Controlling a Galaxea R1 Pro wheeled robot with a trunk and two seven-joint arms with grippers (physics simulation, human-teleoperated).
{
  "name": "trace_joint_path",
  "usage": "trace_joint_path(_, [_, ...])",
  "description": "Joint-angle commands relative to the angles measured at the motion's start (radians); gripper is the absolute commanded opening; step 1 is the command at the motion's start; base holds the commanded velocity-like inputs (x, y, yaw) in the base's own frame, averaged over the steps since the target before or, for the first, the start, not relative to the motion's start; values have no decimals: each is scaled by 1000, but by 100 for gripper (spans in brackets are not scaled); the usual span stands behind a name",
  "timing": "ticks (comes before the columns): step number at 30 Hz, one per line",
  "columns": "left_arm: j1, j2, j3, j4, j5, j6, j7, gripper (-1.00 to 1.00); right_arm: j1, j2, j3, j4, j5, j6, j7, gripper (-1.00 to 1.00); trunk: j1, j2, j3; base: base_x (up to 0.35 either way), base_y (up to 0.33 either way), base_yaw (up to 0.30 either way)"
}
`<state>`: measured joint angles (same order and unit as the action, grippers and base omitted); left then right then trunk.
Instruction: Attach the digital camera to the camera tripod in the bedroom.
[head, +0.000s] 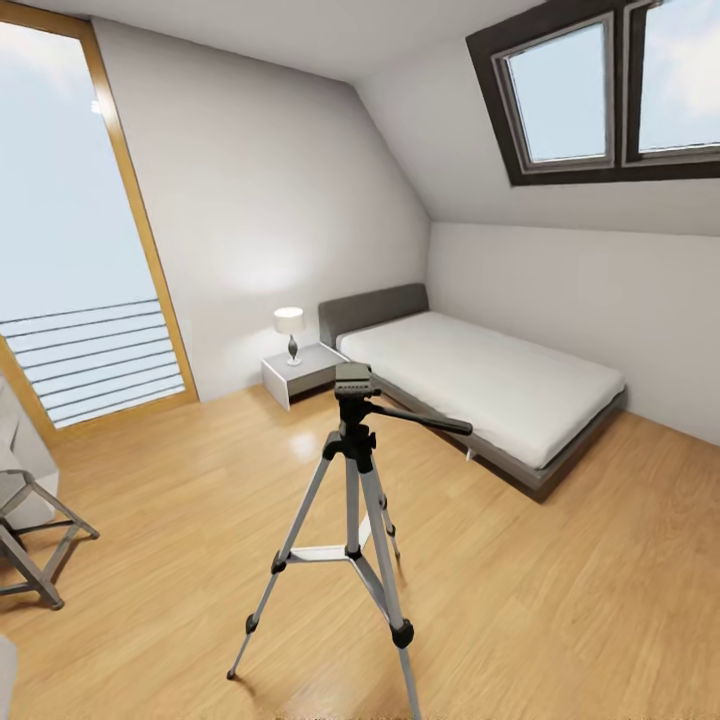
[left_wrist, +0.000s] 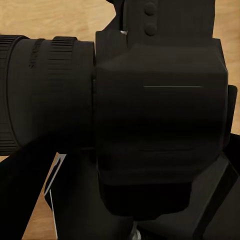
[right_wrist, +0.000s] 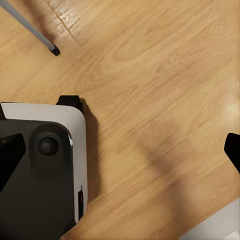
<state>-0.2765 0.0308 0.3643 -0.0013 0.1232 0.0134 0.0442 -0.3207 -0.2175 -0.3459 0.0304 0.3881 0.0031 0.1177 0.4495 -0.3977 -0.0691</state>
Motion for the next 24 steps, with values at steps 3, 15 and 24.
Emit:
trace_joint_path(3, [-1, 0, -2, 0, 10, 2, 2, -100, -1, -1, -8, 2, 9, 3, 3, 100, 1, -2, -7, 0, 0, 0])
trace_joint_path(15, [0, 0, -3, 0, 10, 2, 2, -100, -1, -2, -8, 3, 9, 16, 6, 100, 1, -2, -26, 0, 0, -68])
trace_joint_path(24, [0, 0, -3, 0, 10, 2, 3, -100, -1, -2, -6, 3, 9, 32, 5, 100, 1, -2, -41, 0, 0, -103])
